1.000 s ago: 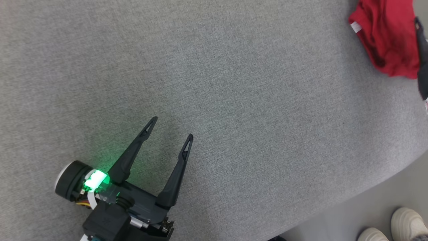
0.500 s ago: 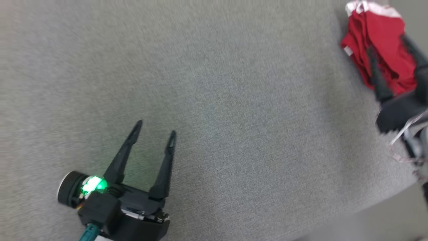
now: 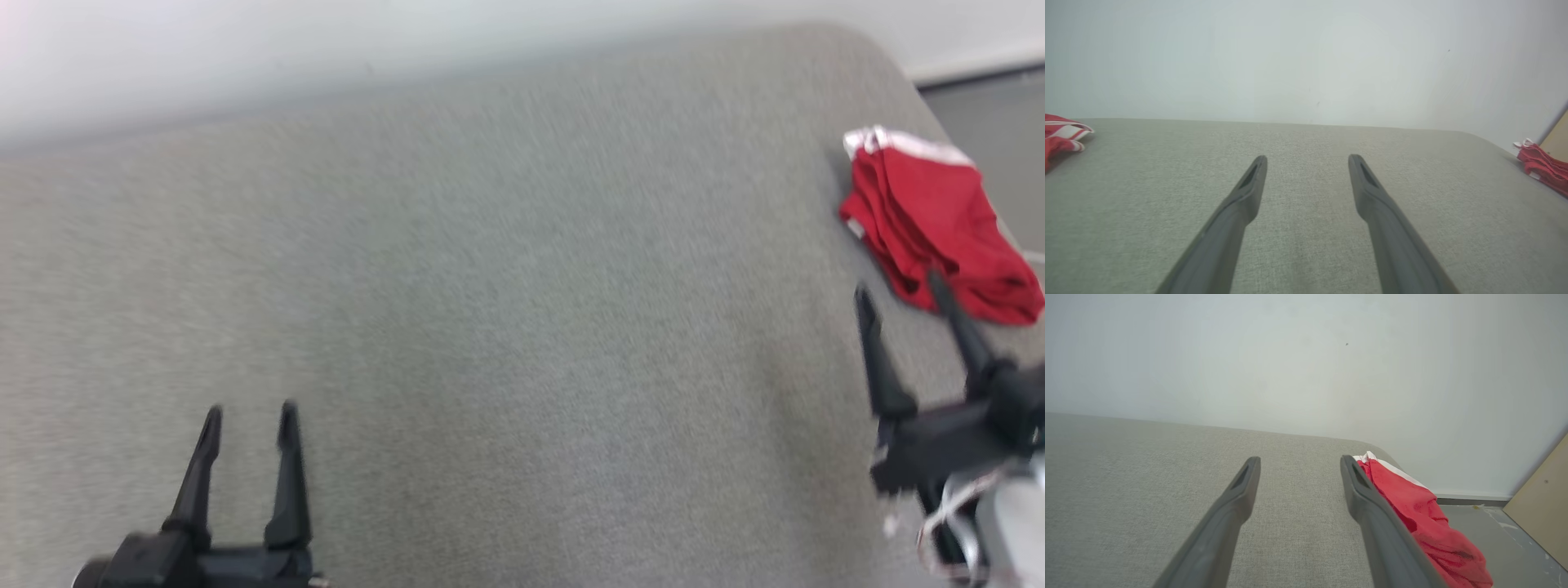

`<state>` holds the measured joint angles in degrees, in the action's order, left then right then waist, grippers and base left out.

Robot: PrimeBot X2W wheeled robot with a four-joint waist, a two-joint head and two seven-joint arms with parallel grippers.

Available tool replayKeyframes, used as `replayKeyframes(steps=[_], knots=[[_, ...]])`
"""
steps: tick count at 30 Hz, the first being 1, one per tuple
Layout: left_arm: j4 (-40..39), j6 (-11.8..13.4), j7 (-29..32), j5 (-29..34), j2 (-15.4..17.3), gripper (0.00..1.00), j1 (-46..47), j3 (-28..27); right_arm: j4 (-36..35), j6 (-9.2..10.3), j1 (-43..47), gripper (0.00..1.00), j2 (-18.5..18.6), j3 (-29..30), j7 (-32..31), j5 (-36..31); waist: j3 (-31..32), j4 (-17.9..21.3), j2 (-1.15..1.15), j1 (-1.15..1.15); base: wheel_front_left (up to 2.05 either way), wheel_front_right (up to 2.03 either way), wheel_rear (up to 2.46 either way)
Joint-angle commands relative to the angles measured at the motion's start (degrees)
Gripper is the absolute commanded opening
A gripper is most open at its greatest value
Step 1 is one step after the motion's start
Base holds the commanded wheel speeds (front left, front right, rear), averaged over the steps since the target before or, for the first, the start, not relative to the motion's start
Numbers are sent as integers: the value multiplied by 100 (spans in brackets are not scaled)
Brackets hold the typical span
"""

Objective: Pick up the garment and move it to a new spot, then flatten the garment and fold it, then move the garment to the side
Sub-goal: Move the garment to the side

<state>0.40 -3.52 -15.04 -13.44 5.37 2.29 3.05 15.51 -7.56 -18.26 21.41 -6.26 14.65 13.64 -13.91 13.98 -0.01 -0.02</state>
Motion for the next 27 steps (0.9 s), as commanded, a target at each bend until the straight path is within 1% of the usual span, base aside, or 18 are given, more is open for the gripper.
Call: replayKeyframes(steps=[1,7,9,12,16,20,27], knots=[[67,-11,-17,42,-67,100,-208,-131,-123,13,352,100,-93,72,17,36,790,-557,1,2,0,0,0],[170,53,-18,104,-198,100,-719,-574,-525,13,1205,100,-441,98,-61,21,1268,-722,1,2,0,0,0],[180,81,-18,95,-224,100,-856,-675,-624,13,1378,100,-537,155,-73,32,1337,-756,1,2,0,0,0],[242,48,-19,41,-234,100,-995,-804,-671,13,1575,100,-683,240,-67,36,1406,-815,1,2,0,0,0],[326,-1,-19,33,-247,100,-1074,-861,-654,13,1691,100,-772,297,-50,15,1466,-868,1,2,0,0,0],[490,-34,-19,-8,-249,100,-1145,-896,-493,13,1787,100,-876,378,-23,53,1550,-936,1,2,0,0,0],[726,-91,-19,-59,-251,100,-1169,-924,-215,13,1786,100,-932,437,36,76,1655,-1001,1,2,0,0,0]])
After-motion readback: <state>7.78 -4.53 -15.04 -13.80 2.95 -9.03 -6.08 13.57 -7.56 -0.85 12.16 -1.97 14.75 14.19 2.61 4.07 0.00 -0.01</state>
